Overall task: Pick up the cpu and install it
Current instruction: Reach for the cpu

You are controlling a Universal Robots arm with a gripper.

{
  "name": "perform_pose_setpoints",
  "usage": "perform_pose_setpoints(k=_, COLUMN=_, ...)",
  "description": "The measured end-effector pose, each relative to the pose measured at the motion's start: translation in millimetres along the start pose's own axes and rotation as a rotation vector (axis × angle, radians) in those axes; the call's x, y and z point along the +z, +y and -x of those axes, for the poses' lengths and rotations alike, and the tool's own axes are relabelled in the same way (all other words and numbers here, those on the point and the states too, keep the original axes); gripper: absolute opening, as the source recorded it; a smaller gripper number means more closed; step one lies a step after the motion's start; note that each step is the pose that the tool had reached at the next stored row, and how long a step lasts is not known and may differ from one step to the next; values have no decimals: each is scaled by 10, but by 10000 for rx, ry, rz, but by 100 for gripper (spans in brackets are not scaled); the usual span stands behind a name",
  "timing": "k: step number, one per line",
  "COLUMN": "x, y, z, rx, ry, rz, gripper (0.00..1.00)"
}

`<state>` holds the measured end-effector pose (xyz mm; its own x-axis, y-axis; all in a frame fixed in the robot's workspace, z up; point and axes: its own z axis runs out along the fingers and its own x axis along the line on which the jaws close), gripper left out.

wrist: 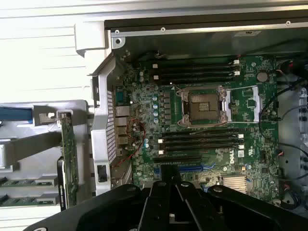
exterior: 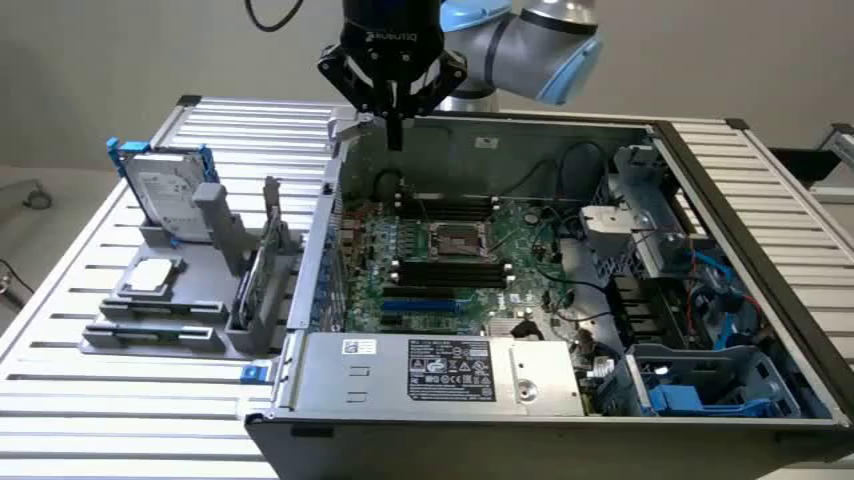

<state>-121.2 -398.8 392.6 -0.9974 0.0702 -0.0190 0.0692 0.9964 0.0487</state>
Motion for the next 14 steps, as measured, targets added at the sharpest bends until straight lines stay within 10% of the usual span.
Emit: perform_pose_setpoints(k=14, x=1, y=23, z=-131, rx=1, ry=1, rz=-3, gripper=11)
